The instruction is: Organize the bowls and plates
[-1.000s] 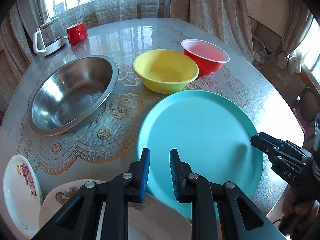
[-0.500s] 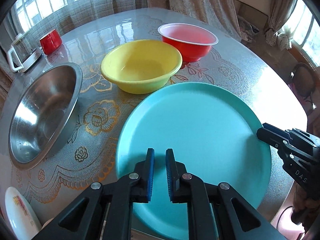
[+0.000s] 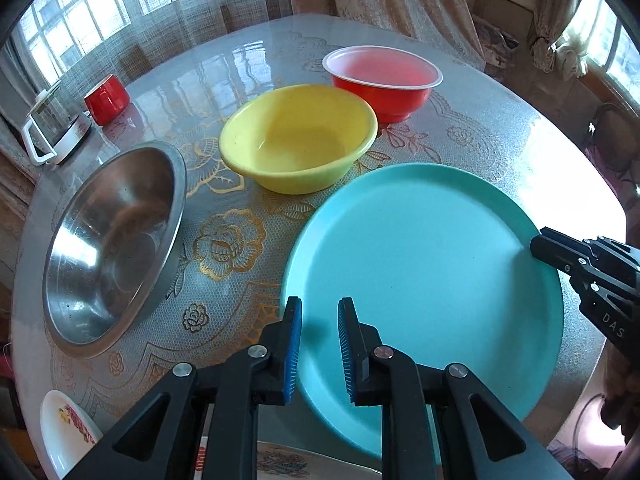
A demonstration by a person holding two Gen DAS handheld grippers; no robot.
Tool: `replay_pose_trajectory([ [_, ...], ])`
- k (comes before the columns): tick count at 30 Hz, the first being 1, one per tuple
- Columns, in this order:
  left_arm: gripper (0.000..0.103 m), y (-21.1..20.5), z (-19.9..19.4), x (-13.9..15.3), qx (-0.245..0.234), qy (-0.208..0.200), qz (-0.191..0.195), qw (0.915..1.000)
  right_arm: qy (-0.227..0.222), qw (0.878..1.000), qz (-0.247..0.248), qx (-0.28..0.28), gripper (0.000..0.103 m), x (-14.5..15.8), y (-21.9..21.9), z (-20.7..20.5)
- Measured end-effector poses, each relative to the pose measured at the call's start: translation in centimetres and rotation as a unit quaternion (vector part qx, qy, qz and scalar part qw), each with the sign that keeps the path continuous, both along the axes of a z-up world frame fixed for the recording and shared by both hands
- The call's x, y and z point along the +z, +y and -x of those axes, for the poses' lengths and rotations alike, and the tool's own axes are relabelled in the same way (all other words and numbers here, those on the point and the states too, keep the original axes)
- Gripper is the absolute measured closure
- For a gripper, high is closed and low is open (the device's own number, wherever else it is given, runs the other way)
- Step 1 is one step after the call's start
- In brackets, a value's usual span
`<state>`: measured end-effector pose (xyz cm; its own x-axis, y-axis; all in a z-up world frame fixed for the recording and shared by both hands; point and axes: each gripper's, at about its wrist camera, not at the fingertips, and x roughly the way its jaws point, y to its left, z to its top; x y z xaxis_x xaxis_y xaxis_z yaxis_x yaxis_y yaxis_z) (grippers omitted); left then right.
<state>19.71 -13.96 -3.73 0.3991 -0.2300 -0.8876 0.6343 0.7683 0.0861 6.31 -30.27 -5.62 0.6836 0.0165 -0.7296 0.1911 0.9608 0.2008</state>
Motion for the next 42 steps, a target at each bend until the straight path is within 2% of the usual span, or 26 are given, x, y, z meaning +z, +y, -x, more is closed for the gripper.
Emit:
replay_pose_trajectory([
  [4, 0.082, 1.1, -0.4, 0.4, 0.018, -0.003, 0.010, 0.9998, -0.001, 1.000, -0.005, -0.001, 0.092, -0.1, -0.2, 0.0],
  [8, 0.079, 1.5, -0.5, -0.6, 0.017, 0.010, -0.006, 0.9998, -0.003, 1.000, -0.006, -0.001, 0.092, -0.1, -0.4, 0.0],
  [10, 0.079, 1.6, -0.5, -0.7, 0.018, 0.015, -0.002, 0.9997, -0.004, 1.000, -0.006, -0.002, 0.093, -0.1, -0.4, 0.0],
  [12, 0.078, 1.1, 0.0, -0.6, 0.002, 0.021, 0.004, 0.9998, -0.004, 1.000, -0.007, -0.001, 0.093, -0.1, -0.5, 0.0],
  [15, 0.078, -0.3, 1.3, -0.8, -0.023, -0.009, -0.022, 0.9994, 0.000, 1.000, 0.001, -0.011, 0.092, -0.1, -0.7, 0.0],
  [20, 0.079, -1.1, 1.4, -0.1, -0.007, 0.004, 0.018, 0.9998, 0.004, 0.999, -0.035, -0.035, 0.092, 0.1, -2.9, 0.3],
  [22, 0.079, -1.8, 2.2, 0.5, -0.015, -0.012, 0.020, 0.9996, -0.008, 0.998, -0.030, -0.047, 0.092, 0.8, -3.5, 0.8],
  [24, 0.079, -2.6, 2.2, 0.4, -0.014, -0.001, 0.024, 0.9996, -0.009, 0.998, -0.012, -0.054, 0.092, 1.2, -3.8, 0.9],
  [27, 0.079, -3.1, 2.0, -0.4, 0.011, 0.006, 0.027, 0.9996, 0.013, 0.998, -0.018, -0.064, 0.092, 0.3, -4.4, 0.6],
  [31, 0.079, -2.9, 2.1, -0.5, 0.034, 0.011, 0.031, 0.9989, 0.013, 0.998, 0.006, -0.056, 0.092, 0.0, -3.8, 0.6],
  [35, 0.079, -1.9, 2.8, -0.3, 0.059, 0.014, 0.043, 0.9972, 0.013, 0.999, 0.004, -0.050, 0.089, 0.0, -3.7, 0.7],
  [42, 0.077, 2.1, 5.3, 2.6, 0.110, -0.018, 0.101, 0.9886, 0.012, 0.998, -0.031, -0.051, 0.072, 0.2, -4.0, 0.9],
])
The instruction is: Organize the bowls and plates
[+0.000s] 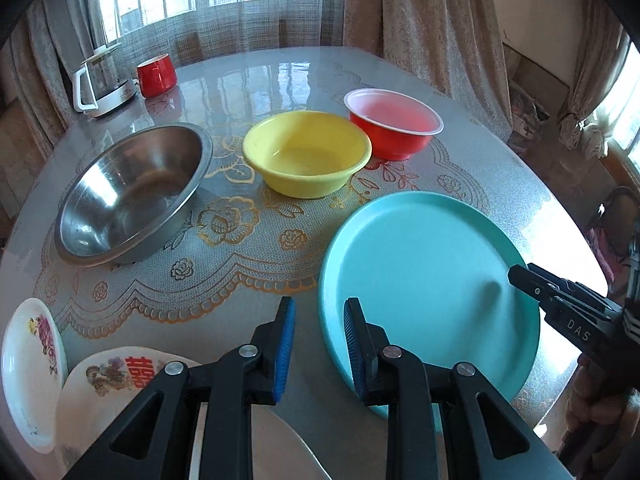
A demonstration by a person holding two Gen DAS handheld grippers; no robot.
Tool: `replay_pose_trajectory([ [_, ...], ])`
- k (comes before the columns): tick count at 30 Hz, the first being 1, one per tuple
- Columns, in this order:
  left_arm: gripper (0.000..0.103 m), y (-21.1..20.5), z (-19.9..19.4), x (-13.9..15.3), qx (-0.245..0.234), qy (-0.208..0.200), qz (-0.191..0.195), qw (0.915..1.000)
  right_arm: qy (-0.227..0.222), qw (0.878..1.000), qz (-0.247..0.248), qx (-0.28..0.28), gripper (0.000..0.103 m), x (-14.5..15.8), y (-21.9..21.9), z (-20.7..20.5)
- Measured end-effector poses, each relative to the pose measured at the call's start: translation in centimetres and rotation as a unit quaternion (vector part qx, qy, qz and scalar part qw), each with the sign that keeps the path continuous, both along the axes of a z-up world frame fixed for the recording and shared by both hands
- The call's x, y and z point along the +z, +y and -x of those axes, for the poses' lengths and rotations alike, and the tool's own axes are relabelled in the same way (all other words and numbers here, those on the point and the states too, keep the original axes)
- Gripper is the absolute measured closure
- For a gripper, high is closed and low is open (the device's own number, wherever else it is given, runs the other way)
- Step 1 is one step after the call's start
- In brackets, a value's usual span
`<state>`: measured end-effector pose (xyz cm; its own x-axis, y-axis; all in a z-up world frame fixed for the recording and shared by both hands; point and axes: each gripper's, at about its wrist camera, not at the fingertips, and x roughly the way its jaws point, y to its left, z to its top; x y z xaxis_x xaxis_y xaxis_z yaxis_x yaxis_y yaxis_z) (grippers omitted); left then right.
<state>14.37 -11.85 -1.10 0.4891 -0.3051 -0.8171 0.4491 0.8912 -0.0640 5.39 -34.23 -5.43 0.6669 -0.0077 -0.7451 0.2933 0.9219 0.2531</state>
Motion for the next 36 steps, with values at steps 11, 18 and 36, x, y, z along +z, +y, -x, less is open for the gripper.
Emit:
replay_pose_trajectory([
  [11, 0.072, 10.1, 4.1, 2.1, 0.091, -0.028, 0.068, 0.9931, -0.044, 0.999, 0.000, 0.009, 0.063, 3.7, 2.3, 1.0],
  [18, 0.069, 19.4, 5.6, 2.5, 0.177, -0.058, 0.104, 0.9769, -0.049, 0.982, -0.068, 0.170, 0.062, 5.4, 11.0, -1.8],
  [36, 0.048, 35.7, 5.0, -2.1, 0.359, -0.023, 0.154, 0.9201, 0.040, 0.924, -0.144, 0.351, 0.068, 4.6, 32.2, -13.0],
])
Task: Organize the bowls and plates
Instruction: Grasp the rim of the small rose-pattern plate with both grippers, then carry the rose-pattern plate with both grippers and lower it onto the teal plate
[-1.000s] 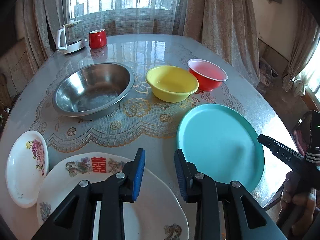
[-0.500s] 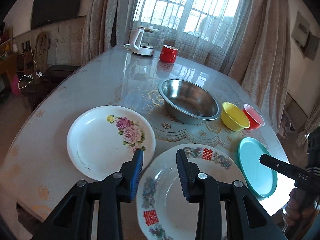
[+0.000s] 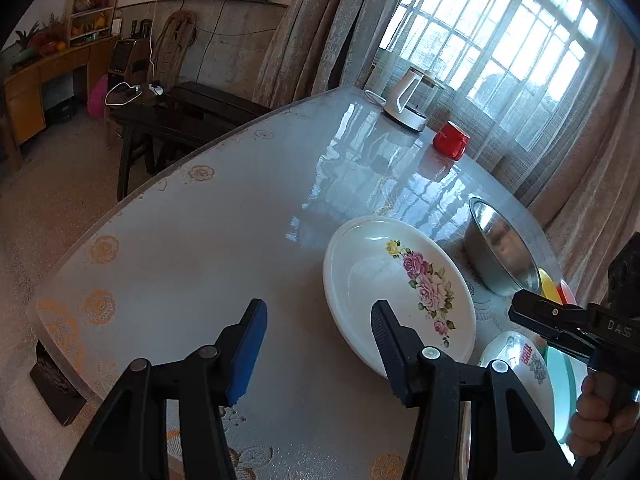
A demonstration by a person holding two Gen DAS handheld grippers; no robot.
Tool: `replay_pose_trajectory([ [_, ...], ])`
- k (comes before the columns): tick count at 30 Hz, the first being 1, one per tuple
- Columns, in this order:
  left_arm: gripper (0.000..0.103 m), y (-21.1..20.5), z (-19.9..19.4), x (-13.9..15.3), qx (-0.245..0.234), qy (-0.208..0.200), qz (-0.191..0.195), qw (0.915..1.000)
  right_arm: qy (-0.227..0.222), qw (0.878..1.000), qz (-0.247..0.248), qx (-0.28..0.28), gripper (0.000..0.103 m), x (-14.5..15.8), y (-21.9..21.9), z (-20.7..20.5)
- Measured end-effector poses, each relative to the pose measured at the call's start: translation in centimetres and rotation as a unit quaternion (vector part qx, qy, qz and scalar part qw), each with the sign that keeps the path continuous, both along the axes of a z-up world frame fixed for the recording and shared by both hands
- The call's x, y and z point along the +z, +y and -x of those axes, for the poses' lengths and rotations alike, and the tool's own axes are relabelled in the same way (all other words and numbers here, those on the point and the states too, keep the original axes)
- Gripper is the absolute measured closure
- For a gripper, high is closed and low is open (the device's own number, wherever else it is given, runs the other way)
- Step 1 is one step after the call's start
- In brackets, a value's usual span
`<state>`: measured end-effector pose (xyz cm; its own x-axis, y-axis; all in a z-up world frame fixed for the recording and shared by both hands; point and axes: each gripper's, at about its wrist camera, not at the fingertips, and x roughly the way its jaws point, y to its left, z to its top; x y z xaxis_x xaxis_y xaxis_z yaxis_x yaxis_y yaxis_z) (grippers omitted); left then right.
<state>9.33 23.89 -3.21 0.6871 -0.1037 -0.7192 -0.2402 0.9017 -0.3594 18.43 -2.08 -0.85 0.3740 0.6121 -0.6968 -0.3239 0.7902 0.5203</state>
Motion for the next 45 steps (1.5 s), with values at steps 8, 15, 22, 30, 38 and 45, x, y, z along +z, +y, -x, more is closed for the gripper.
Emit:
replay_pose_trajectory([
  [8, 0.061, 0.2, -2.0, -1.6, -0.021, 0.014, 0.023, 0.9994, 0.030, 0.998, 0.054, -0.001, 0.075, -2.2, 2.5, -3.6],
  [15, 0.082, -1.7, -3.8, -2.3, -0.056, 0.019, 0.009, 0.9982, 0.040, 0.997, 0.063, 0.016, 0.091, -3.9, 3.7, -4.5],
  [22, 0.082, -1.6, -4.2, -1.9, -0.044, 0.021, 0.012, 0.9987, 0.030, 0.999, 0.036, 0.004, 0.091, -2.5, 3.7, -4.5],
  [30, 0.082, -3.4, -2.3, 1.9, -0.066, -0.023, -0.014, 0.9974, 0.005, 1.000, 0.002, -0.003, 0.091, -0.3, 1.6, -2.4],
  [38, 0.082, -8.7, -0.8, 4.1, -0.133, -0.045, -0.028, 0.9897, -0.011, 0.998, -0.021, -0.050, 0.090, 0.7, -4.4, 1.9],
  [45, 0.080, -15.5, 0.0, 5.2, -0.206, -0.051, -0.030, 0.9769, -0.018, 0.993, -0.041, -0.110, 0.090, 0.5, -11.7, 6.6],
])
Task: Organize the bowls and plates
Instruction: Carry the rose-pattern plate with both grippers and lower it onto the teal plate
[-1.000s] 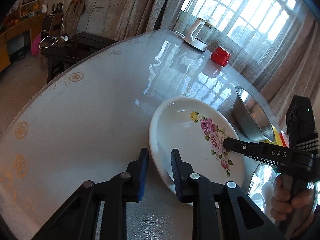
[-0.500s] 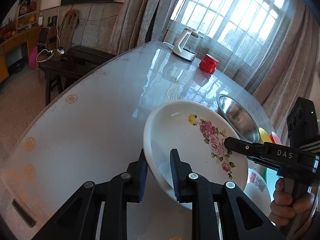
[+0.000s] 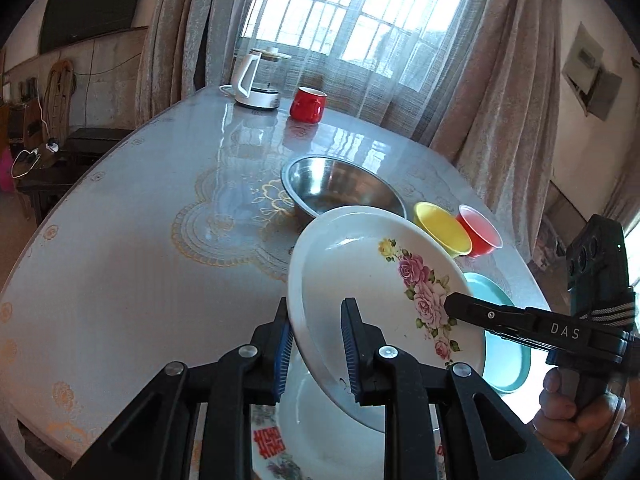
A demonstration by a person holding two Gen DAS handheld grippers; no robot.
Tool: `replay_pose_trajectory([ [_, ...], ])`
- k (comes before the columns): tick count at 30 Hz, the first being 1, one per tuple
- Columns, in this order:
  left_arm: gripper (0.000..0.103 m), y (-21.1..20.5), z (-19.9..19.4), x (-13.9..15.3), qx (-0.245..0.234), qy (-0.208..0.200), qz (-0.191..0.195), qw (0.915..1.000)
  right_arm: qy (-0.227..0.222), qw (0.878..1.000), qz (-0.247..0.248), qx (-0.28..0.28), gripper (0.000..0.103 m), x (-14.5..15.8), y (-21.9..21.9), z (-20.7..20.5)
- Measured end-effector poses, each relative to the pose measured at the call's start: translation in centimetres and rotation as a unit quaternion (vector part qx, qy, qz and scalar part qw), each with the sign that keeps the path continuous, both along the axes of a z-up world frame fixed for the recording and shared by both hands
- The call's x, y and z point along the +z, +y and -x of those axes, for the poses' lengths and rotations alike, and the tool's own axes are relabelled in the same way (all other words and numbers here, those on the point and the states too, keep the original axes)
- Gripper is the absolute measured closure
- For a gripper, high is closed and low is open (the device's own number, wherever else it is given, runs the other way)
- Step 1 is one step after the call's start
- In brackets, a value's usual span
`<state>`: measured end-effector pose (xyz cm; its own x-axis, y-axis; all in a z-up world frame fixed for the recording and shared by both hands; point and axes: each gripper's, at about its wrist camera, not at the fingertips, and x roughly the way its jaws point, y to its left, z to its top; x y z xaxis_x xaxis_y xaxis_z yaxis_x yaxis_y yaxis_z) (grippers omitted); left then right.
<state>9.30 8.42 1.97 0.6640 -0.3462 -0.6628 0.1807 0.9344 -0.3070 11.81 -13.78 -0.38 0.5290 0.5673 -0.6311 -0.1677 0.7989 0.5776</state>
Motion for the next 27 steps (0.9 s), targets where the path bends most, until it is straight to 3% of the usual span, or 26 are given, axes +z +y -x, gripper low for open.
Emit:
replay_pose_trajectory([
  [8, 0.077, -9.7, 0.0, 0.2, -0.084, 0.002, -0.026, 0.9961, -0.002, 0.995, -0.021, -0.097, 0.090, -0.4, -9.1, 3.9],
  [15, 0.075, -16.8, -0.6, -1.1, -0.130, 0.024, -0.050, 0.9899, 0.004, 0.985, -0.010, -0.170, 0.090, -1.7, -15.4, 5.7],
  [24, 0.075, -21.8, -1.8, -3.4, -0.147, 0.048, -0.091, 0.9838, 0.025, 0.976, 0.008, -0.218, 0.090, -4.0, -19.3, 5.7],
  [27, 0.075, -22.9, -2.3, -4.3, -0.151, 0.057, -0.100, 0.9818, 0.032, 0.972, 0.033, -0.229, 0.089, -4.8, -19.6, 5.4],
])
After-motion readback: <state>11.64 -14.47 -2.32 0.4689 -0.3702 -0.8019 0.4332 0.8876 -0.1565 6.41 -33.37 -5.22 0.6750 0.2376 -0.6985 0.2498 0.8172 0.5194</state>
